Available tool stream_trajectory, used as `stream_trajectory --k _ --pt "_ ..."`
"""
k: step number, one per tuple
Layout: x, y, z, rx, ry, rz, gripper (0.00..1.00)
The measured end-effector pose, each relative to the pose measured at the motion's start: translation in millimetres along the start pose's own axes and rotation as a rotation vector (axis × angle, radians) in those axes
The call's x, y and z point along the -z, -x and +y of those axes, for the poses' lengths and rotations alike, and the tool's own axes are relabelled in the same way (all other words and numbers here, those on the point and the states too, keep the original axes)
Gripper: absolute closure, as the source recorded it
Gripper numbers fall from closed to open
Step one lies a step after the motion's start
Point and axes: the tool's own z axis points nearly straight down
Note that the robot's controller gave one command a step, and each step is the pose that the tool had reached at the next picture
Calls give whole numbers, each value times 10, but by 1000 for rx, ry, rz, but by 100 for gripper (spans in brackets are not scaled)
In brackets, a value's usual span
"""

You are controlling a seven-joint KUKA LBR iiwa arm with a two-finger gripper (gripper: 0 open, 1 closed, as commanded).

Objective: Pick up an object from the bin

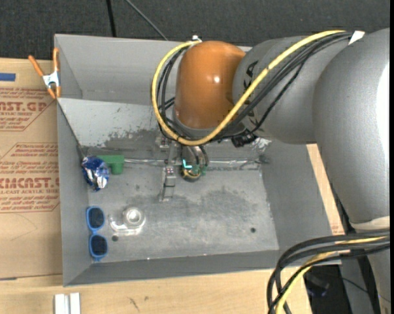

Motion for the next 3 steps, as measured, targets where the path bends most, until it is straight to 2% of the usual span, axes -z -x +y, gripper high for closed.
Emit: stream_trajectory --k 1,2,3 --pt "320 -286 53 -52 1 -7 0" --pt "-944 -806 472 -82 -1 2 0" --pt "-891 -767 459 -85 1 -7 100"
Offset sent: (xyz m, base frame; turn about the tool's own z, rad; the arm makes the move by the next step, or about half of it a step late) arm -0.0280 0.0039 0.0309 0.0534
